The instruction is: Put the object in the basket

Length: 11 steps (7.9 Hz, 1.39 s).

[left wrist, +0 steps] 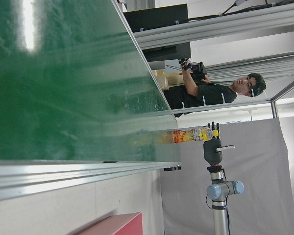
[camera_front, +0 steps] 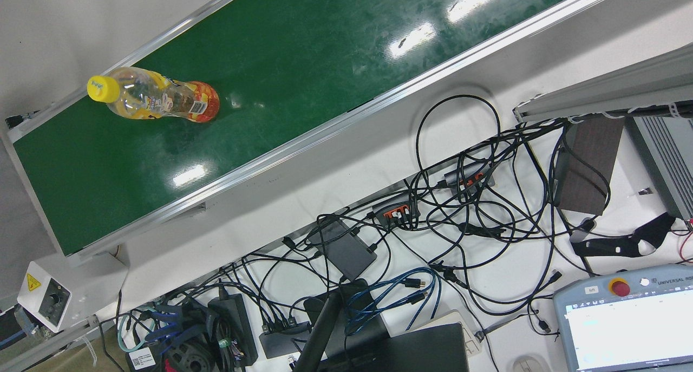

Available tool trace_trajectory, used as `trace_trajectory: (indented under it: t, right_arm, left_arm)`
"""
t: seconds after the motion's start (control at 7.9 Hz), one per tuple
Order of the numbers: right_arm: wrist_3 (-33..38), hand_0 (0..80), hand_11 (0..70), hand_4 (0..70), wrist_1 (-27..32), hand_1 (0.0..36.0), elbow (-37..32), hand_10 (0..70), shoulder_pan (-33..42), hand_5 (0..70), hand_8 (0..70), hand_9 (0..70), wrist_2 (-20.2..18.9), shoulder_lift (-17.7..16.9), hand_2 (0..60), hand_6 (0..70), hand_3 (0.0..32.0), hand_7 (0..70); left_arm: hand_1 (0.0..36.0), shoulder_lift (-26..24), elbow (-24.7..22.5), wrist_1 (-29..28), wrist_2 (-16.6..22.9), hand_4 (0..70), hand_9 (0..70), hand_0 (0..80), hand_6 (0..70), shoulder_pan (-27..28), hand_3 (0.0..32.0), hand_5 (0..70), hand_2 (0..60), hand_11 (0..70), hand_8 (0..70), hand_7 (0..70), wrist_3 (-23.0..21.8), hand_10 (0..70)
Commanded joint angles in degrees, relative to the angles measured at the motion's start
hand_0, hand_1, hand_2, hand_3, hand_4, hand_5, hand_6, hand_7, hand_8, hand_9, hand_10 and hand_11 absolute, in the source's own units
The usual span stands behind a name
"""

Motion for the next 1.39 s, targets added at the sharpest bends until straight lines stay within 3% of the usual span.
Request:
trace_trajectory:
  t: [0.0, 0.38, 1.27]
  right_arm:
    - [0.00, 0.0, 0.0, 0.0, 0.00, 0.0, 0.00, 0.0, 0.00, 0.0, 0.0, 0.0, 0.00, 0.00, 0.0, 0.0, 0.0, 0.0]
    - [0.00, 0.0, 0.0, 0.0, 0.00, 0.0, 0.00, 0.0, 0.00, 0.0, 0.0, 0.0, 0.00, 0.00, 0.0, 0.0, 0.0, 0.0]
    - [0.00, 0.0, 0.0, 0.0, 0.00, 0.0, 0.00, 0.0, 0.00, 0.0, 0.0, 0.0, 0.00, 0.00, 0.0, 0.0, 0.0, 0.0]
  left_arm:
    - [4.4, -0.25, 0.13, 1.16, 0.12, 1.2, 0.0, 46.3, 0.0, 0.30, 0.0, 2.4, 0.0, 5.4, 0.0, 0.0, 0.06, 2.8]
    - [4.1, -2.71, 0.75, 1.77, 0.12, 0.4, 0.0, 46.0, 0.0, -0.58, 0.0, 1.3, 0.0, 5.9, 0.0, 0.0, 0.41, 3.2]
    - [3.4, -2.19, 1.01, -0.15, -0.06, 0.0, 0.0, 46.2, 0.0, -0.66, 0.0, 0.0, 0.0, 3.6, 0.0, 0.0, 0.76, 1.6]
